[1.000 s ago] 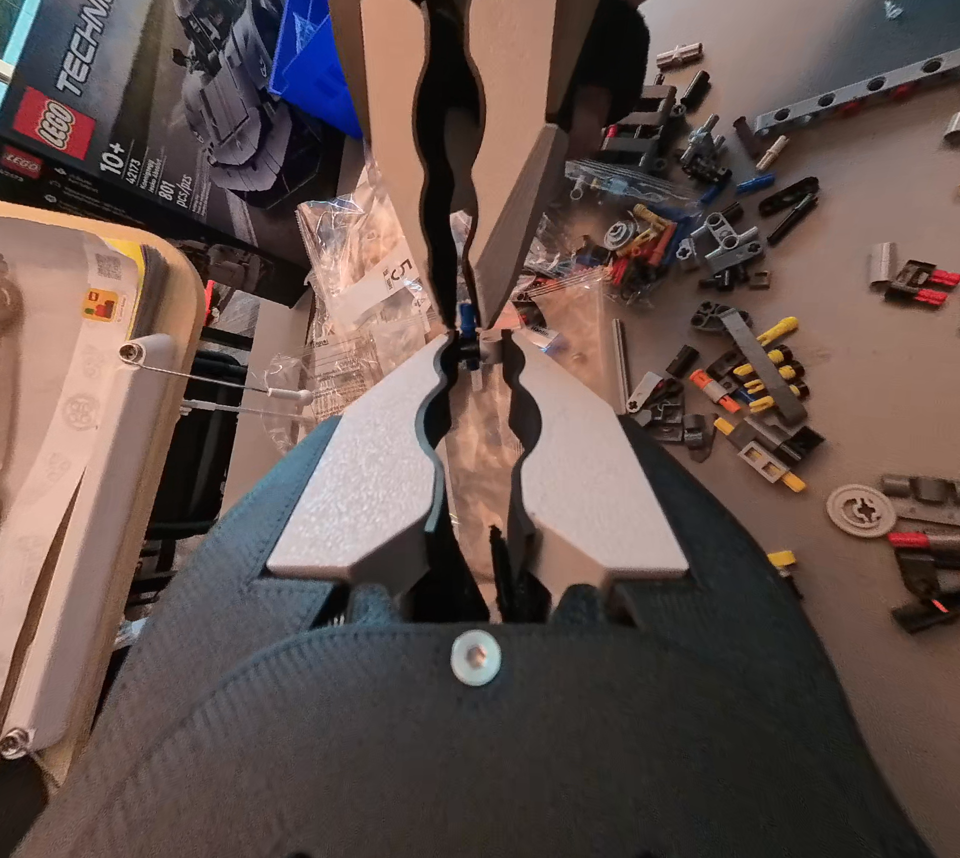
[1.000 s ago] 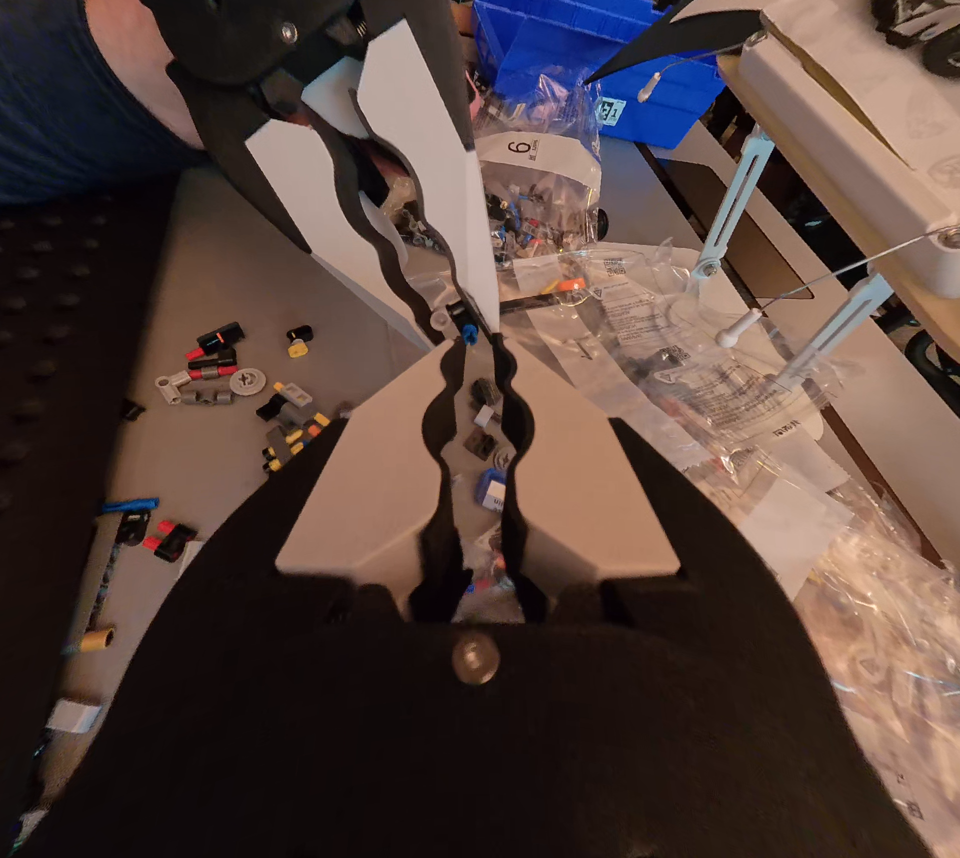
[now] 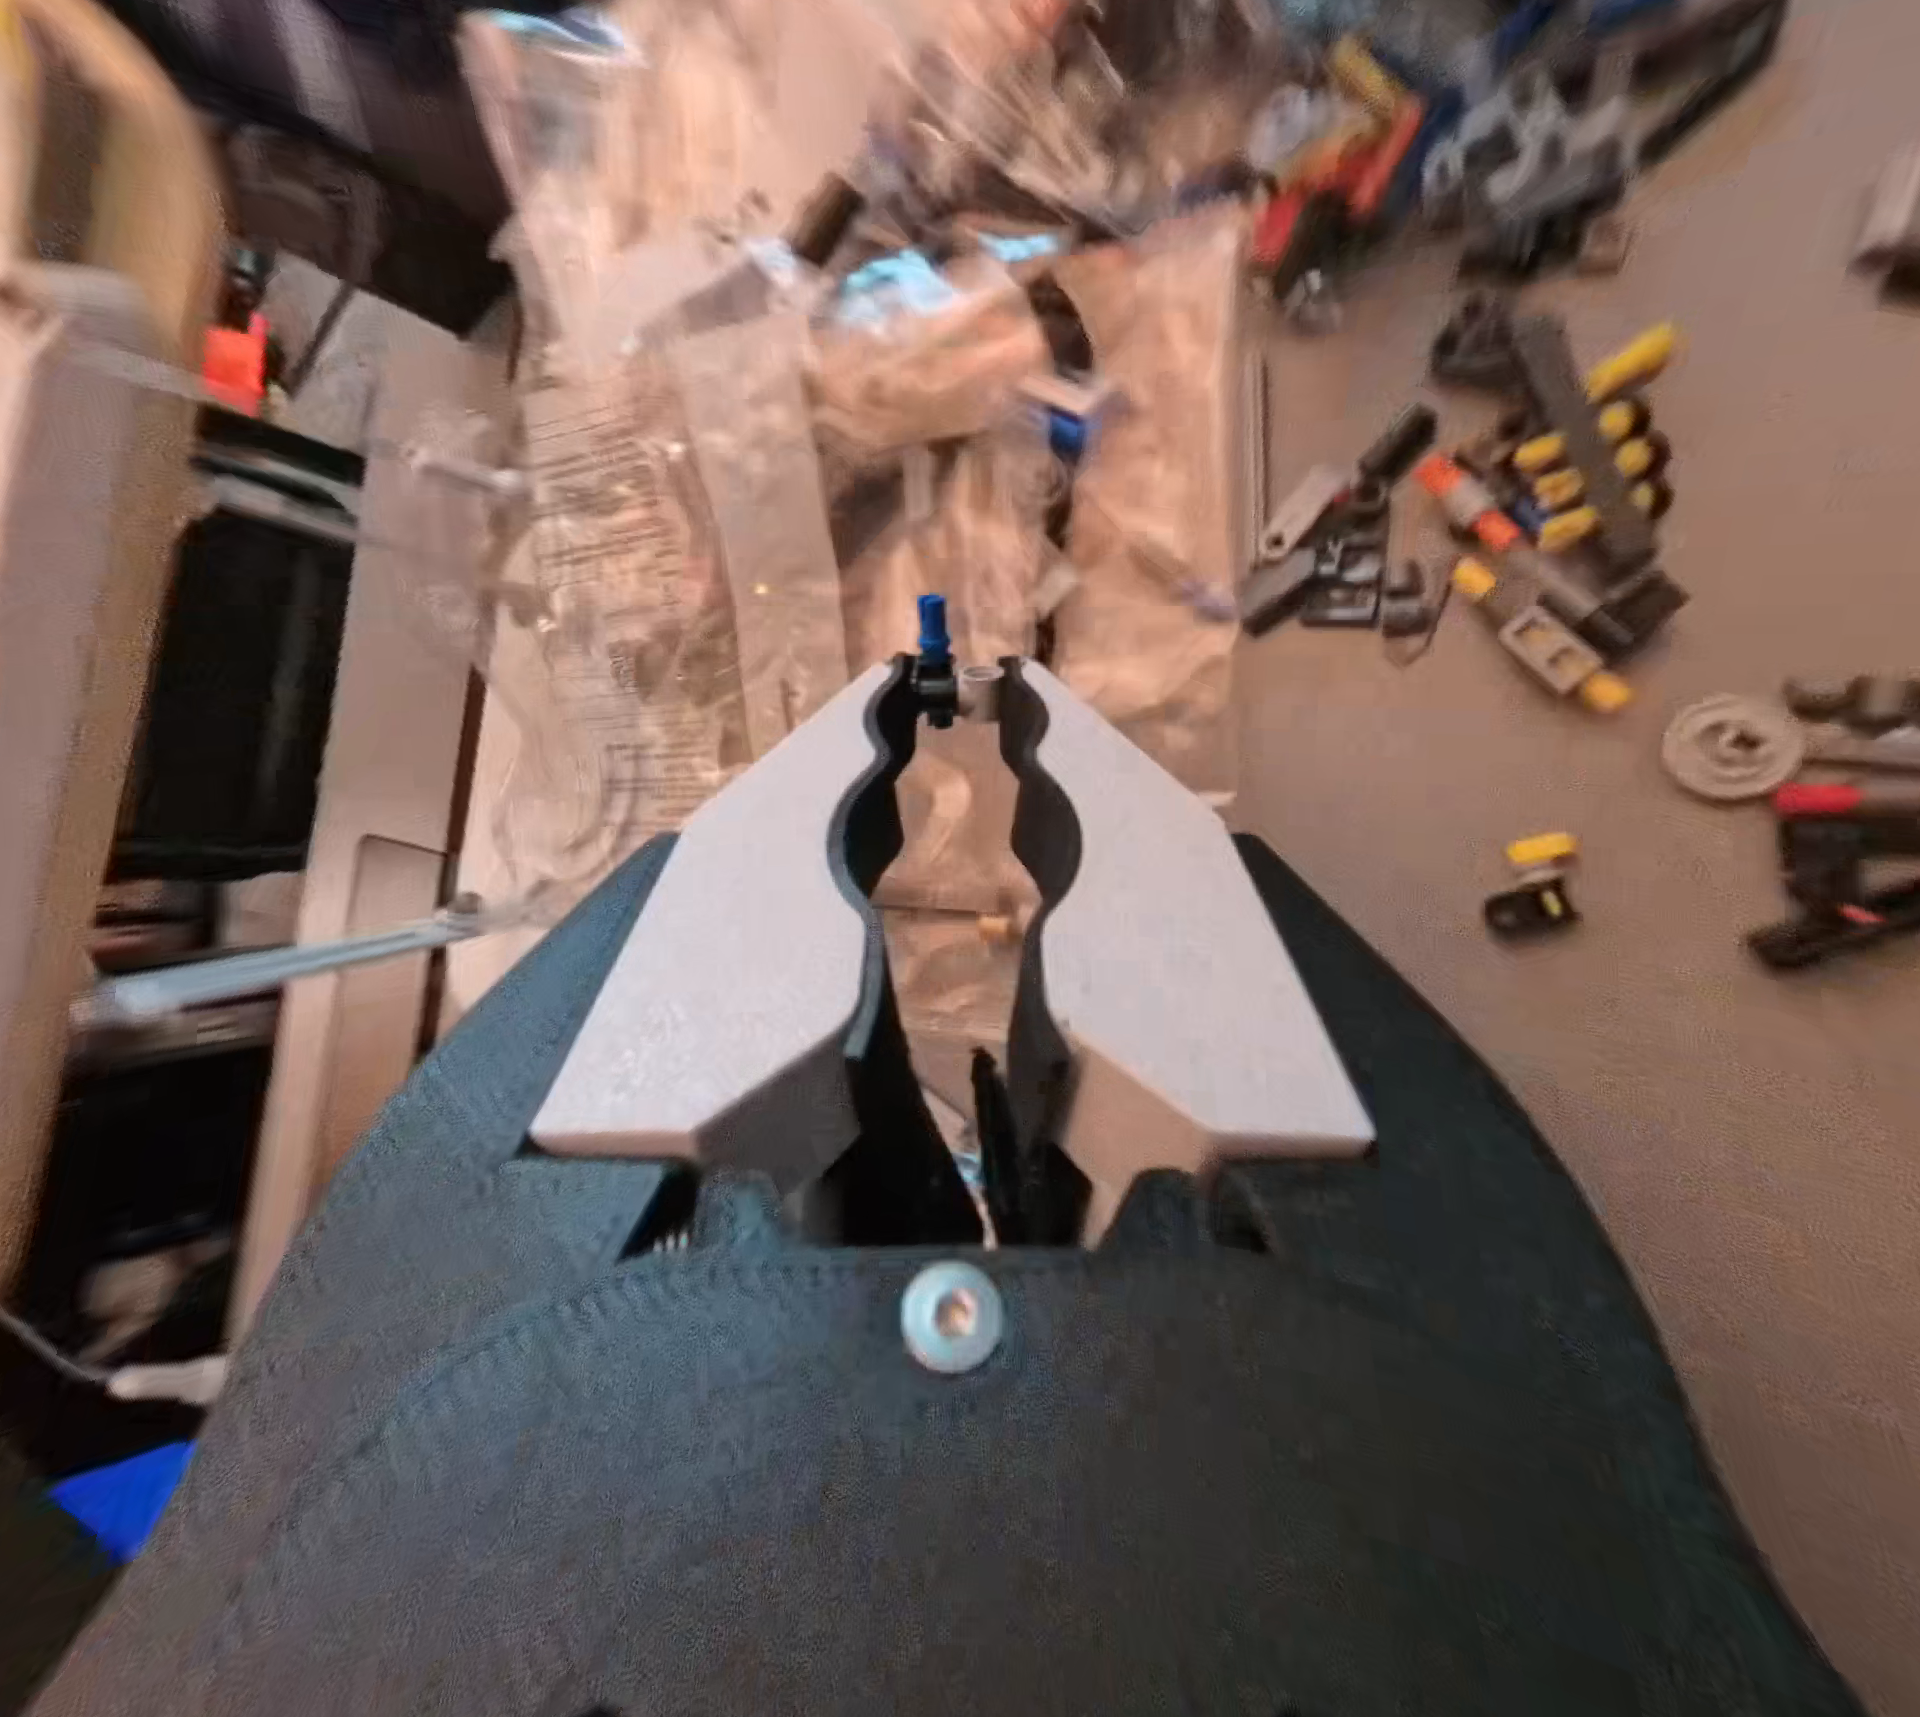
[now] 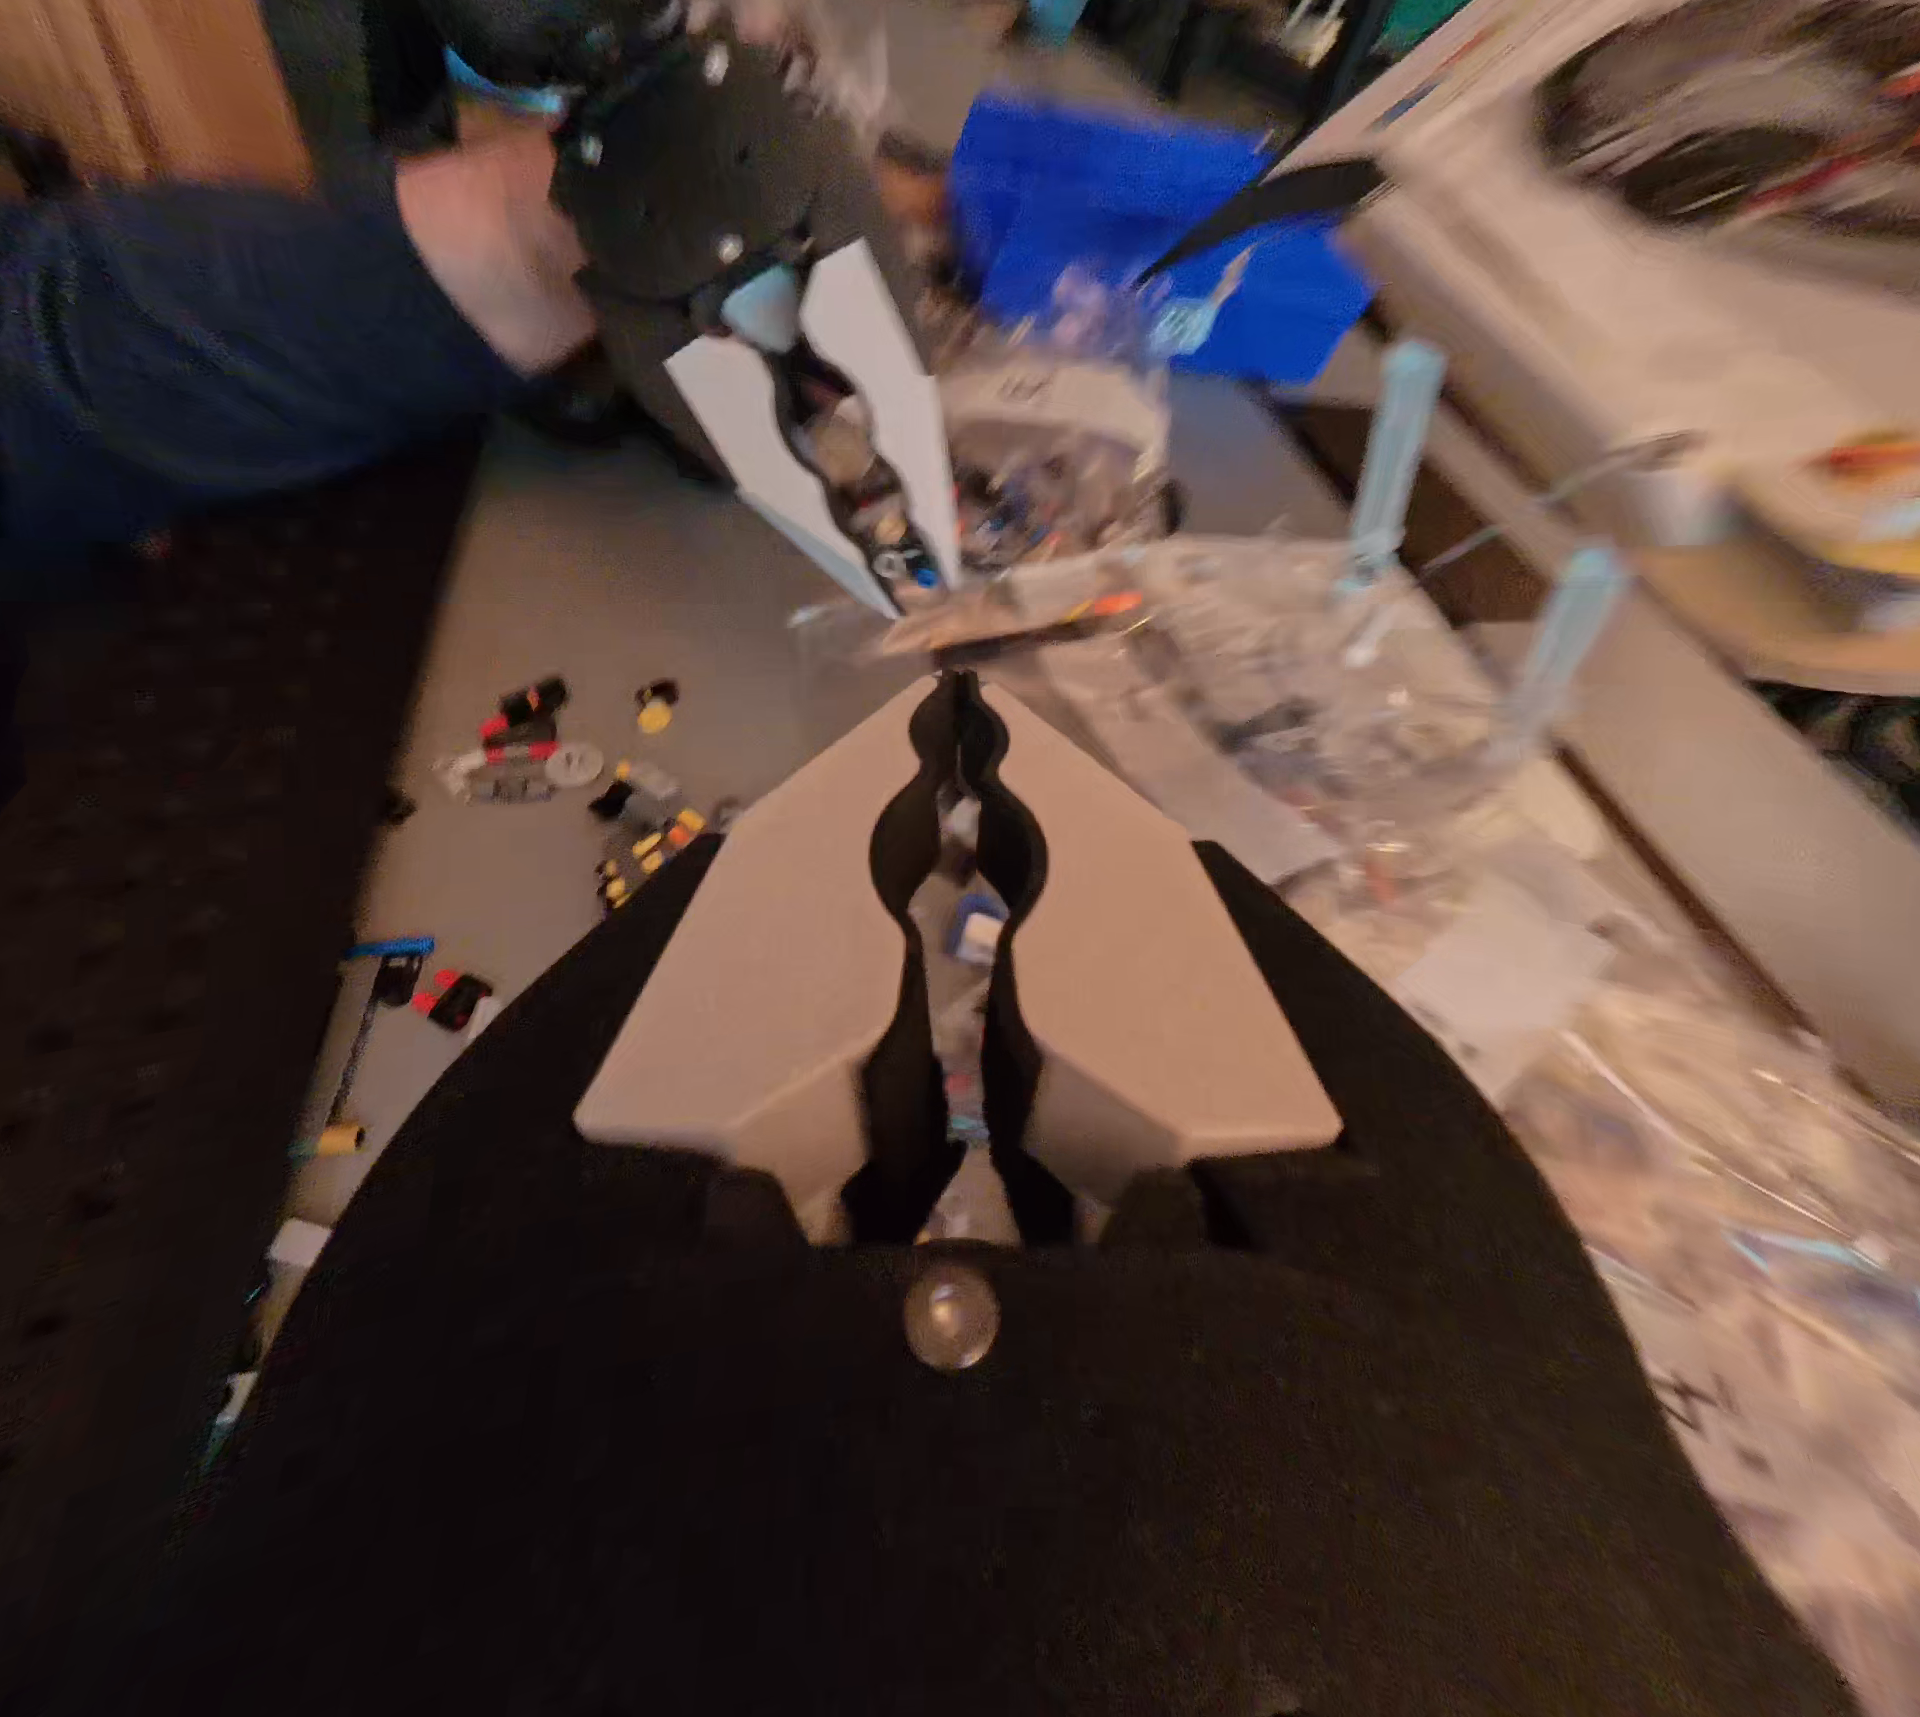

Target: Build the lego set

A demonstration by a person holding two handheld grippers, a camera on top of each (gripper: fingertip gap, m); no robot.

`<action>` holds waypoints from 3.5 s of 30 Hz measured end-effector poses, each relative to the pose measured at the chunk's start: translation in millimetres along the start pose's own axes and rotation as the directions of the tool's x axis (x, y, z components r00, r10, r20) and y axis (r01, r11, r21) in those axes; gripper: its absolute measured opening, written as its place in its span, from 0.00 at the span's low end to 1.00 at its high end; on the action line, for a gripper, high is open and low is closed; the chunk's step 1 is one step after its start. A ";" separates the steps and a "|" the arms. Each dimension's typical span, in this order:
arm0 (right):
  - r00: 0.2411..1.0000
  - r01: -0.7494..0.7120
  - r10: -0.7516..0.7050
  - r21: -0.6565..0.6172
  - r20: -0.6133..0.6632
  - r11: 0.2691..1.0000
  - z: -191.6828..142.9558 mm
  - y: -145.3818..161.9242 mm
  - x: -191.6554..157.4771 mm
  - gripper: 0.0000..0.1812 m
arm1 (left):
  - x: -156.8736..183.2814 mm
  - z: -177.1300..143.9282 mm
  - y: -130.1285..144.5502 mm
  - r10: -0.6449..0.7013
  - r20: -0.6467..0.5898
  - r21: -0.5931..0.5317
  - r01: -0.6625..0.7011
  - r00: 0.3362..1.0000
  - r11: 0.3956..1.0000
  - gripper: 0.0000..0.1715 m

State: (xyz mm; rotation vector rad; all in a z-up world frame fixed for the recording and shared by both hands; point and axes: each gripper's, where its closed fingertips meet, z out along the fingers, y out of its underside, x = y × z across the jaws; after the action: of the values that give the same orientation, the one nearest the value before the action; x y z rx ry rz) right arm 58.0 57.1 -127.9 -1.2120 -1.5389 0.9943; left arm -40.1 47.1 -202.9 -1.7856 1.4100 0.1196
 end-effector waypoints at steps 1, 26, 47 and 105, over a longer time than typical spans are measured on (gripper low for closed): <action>1.000 -0.008 0.008 0.026 -0.022 1.000 -6.4 -4.6 5.0 0.00 | -5.4 -12.8 -10.4 -0.039 0.015 0.072 0.038 0.999 0.997 0.09; 0.997 0.076 -0.073 -0.125 0.033 0.989 60.5 14.0 -23.8 0.01 | 9.2 -0.8 -58.8 0.109 0.082 0.135 -0.119 0.991 0.984 0.09; 0.997 -0.023 0.026 -0.042 0.074 0.999 27.1 8.5 -16.0 0.00 | 4.1 -26.4 -54.3 0.007 0.048 0.226 -0.017 0.999 0.974 0.09; 0.996 -0.094 0.094 -0.019 -0.003 0.995 47.9 0.7 -11.6 0.00 | -12.4 -0.1 -67.1 0.083 0.317 0.149 -0.136 0.945 0.979 0.09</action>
State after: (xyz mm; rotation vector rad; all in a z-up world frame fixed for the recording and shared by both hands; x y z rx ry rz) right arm 13.2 43.2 -143.1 -1.3091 -1.5042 1.0408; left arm 11.7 57.6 -159.8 -1.4753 1.2519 0.3165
